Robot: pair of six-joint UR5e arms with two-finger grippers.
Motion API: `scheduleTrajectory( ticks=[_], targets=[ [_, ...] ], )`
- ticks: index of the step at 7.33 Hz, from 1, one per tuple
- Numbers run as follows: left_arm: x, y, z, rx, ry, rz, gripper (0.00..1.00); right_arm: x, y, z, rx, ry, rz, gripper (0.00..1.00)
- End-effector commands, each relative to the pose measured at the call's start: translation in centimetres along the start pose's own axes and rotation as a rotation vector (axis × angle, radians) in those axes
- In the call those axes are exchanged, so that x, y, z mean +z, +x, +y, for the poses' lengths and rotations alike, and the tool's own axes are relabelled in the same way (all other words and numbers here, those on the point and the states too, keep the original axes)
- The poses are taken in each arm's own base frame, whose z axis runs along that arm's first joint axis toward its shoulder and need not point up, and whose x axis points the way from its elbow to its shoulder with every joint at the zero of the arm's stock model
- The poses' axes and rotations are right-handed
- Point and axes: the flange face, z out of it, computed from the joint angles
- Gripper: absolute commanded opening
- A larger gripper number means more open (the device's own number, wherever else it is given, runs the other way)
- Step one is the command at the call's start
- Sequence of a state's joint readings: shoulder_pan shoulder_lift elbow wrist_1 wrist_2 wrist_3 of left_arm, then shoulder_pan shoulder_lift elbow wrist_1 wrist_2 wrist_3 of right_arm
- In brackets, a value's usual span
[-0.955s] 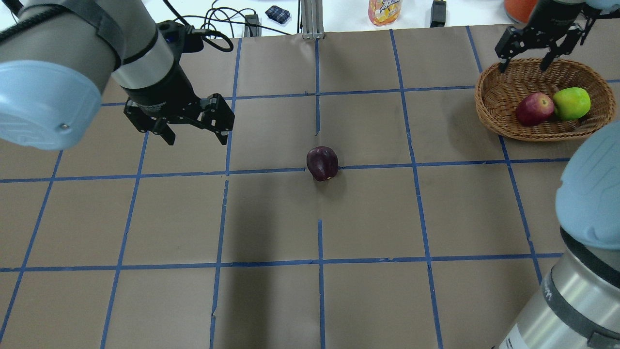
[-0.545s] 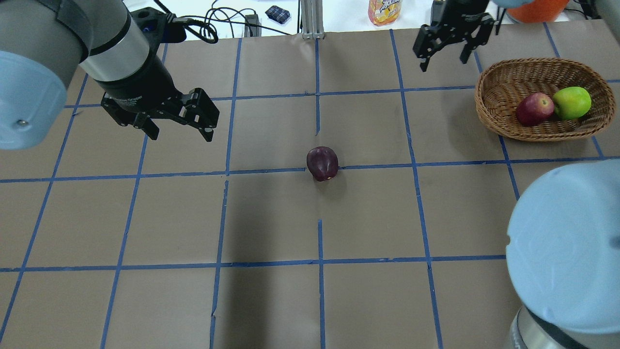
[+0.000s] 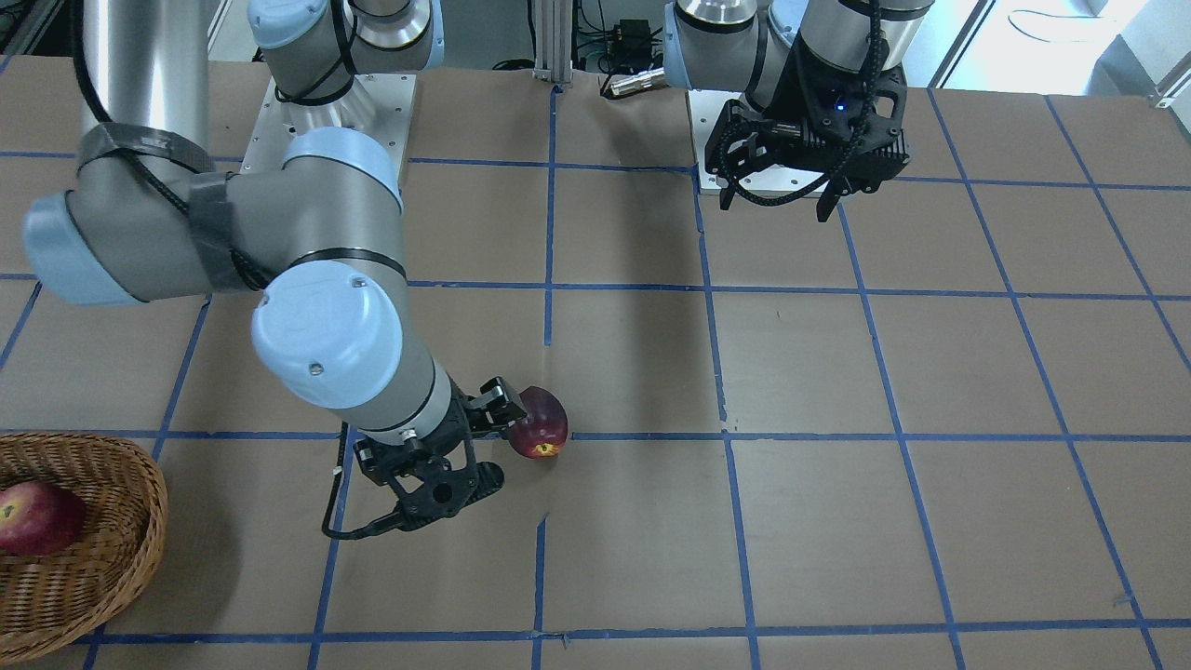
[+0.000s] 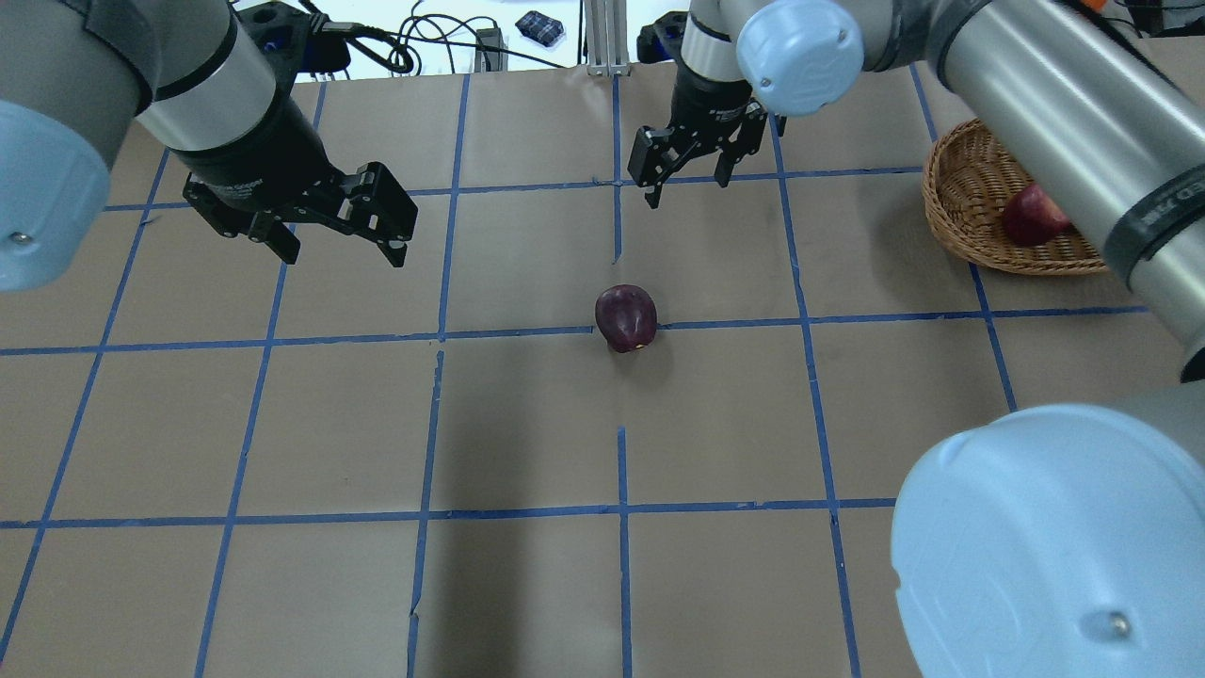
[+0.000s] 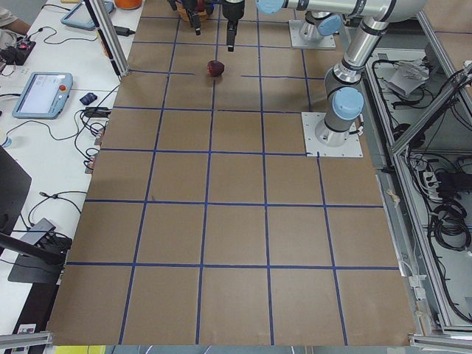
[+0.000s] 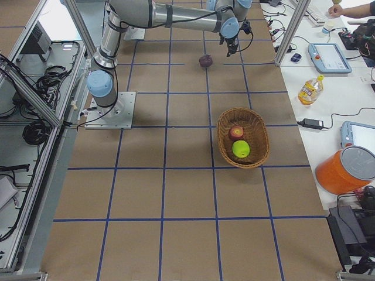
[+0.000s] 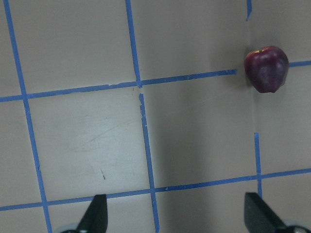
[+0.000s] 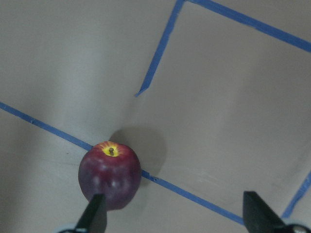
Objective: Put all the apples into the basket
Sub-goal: 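Reach the right gripper to the dark red apple at center and grasp it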
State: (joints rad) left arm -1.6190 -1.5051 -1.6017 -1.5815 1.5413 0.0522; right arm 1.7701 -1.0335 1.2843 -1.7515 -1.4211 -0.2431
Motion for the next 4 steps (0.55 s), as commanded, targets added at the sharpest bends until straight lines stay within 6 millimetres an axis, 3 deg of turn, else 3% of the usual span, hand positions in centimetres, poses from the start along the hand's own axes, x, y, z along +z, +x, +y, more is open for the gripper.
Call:
scheduleTrajectory(
  ticks=[1, 2, 4],
  targets=[
    [-0.1, -0.2, -0.1, -0.004, 0.002, 0.001, 1.0, 4.9, -2.0, 0.9, -0.039, 0.044, 0.001, 1.0],
    [-0.1, -0.2, -0.1, -0.004, 0.002, 0.001, 1.0, 6.1, -2.4, 1.4, -0.048, 0.061, 0.003, 1.0],
    [0.0, -0.2, 0.0, -0.004, 0.001, 0.001, 1.0, 8.1, -5.7, 2.0, -0.05, 0.025, -0.006, 1.0]
  ],
)
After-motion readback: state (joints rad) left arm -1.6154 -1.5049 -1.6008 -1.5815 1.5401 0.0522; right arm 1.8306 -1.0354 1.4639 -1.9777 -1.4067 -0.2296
